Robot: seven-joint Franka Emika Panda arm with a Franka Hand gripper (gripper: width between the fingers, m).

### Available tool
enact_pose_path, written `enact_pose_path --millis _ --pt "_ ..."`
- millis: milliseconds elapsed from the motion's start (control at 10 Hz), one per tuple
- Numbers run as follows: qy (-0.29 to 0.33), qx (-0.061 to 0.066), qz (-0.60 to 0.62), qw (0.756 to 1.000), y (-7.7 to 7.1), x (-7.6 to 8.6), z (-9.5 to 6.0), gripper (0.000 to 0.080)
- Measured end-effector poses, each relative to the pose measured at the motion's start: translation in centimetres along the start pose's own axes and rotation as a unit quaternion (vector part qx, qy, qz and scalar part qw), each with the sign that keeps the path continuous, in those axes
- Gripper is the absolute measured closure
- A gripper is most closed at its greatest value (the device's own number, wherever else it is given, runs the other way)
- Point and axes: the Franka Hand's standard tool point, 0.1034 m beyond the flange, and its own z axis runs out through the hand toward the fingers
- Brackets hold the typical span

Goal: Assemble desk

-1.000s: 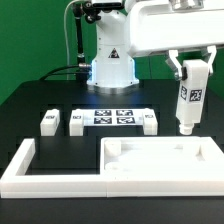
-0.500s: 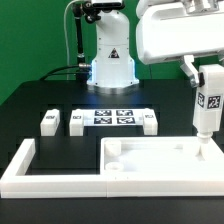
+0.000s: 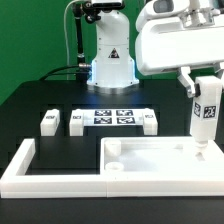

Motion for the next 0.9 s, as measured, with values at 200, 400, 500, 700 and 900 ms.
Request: enact_pose_path --millis 200,400,500,700,900 --pt "-0.002 0.003 -0.001 1.0 -0.5 -0.1 0.6 0.0509" --pt "-0.006 0.005 -0.002 1.0 -0.9 -0.2 1.5 0.0509" --pt "-0.008 0.005 -0.002 1.0 -0.9 -0.5 1.8 0.0509" --pt "-0.013 0.006 -0.001 1.0 -0.9 -0.9 2.5 0.0509" --pt "-0.015 0.007 -0.001 1.0 -0.9 -1.0 2.8 0.0509"
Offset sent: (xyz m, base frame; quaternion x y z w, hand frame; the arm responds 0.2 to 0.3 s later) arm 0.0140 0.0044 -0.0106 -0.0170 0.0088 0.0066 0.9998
